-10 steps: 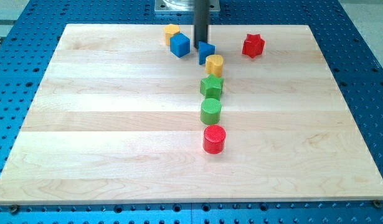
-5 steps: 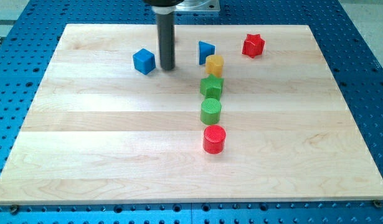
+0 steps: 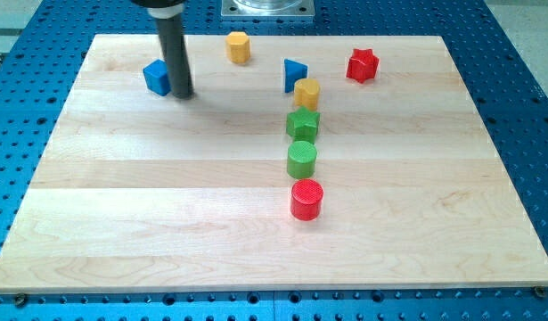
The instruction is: Move the cube to the top left side
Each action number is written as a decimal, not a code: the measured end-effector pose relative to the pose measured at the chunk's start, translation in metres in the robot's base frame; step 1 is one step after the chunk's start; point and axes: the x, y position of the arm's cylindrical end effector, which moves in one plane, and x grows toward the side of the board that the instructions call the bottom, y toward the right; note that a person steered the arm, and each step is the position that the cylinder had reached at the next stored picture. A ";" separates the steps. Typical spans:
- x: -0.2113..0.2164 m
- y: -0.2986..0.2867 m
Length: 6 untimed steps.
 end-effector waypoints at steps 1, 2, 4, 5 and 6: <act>-0.014 -0.023; -0.049 -0.029; -0.072 -0.058; -0.073 -0.032; -0.114 0.024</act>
